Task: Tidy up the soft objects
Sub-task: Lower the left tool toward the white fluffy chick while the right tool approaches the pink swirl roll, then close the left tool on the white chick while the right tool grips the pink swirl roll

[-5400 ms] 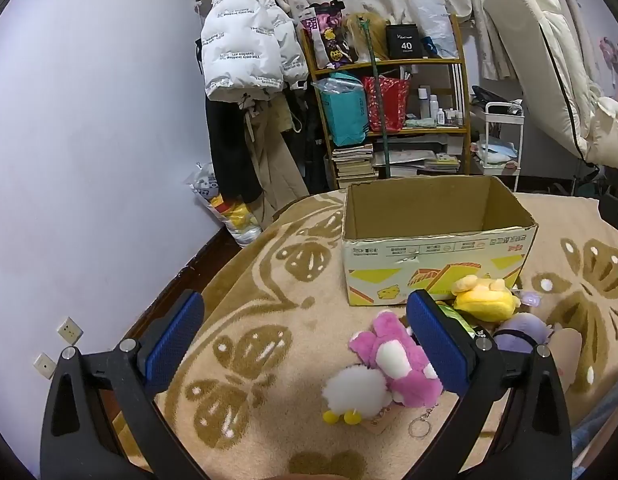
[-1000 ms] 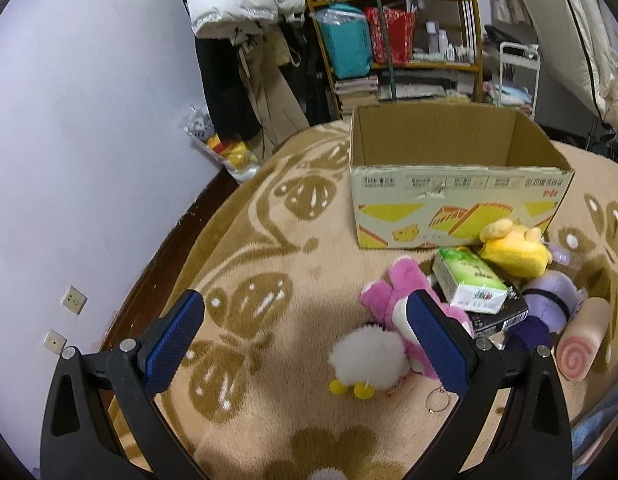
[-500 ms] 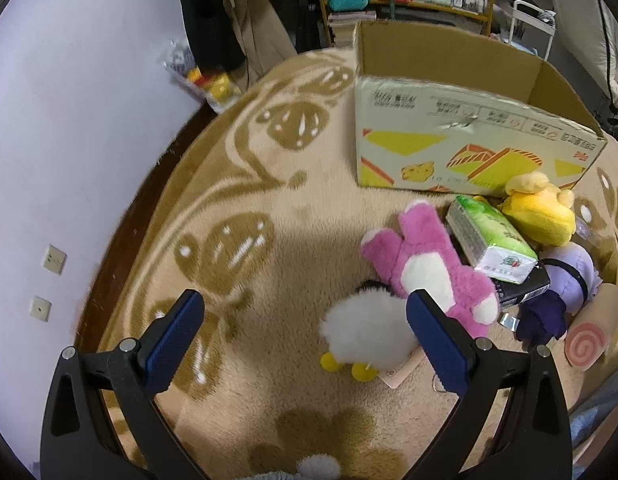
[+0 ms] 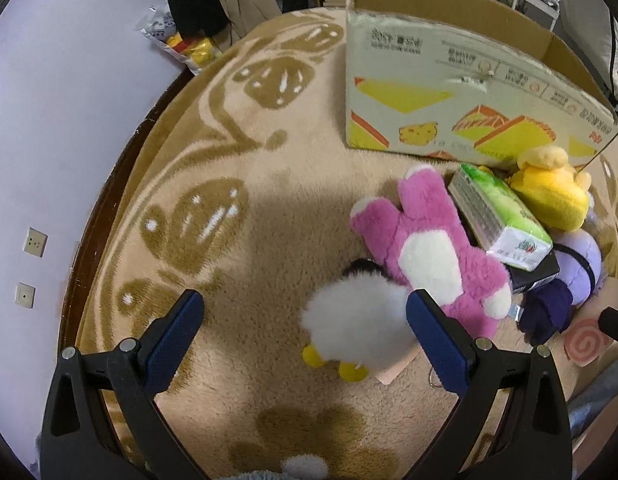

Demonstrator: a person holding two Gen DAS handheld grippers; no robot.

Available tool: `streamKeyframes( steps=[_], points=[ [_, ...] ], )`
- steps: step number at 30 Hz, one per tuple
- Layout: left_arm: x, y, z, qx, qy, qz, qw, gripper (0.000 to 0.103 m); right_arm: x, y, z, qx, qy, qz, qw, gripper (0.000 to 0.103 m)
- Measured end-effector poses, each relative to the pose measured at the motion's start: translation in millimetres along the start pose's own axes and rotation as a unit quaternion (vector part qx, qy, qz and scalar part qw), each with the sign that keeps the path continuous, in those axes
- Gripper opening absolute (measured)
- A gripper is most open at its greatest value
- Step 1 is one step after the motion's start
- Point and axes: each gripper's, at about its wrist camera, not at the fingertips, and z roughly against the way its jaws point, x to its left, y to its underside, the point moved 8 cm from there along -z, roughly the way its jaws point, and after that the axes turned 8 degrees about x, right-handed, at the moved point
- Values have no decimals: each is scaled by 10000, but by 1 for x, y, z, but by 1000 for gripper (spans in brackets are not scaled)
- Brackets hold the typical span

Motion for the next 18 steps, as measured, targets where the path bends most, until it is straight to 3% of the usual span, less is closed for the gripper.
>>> streamKeyframes(
  steps=[10, 14, 18],
  points=[
    [-4, 1, -15, 266, 160, 43, 9995, 97, 15, 2, -10, 139, -194, 182, 9995, 62],
    [-6, 2, -16, 287, 362, 80, 9989, 85, 19, 2, -12, 140, -189, 193, 9995, 60],
    [-12, 3, -16, 338, 774, 104, 9964, 62, 17, 2, -11, 150, -172, 217, 9995, 58]
  ],
)
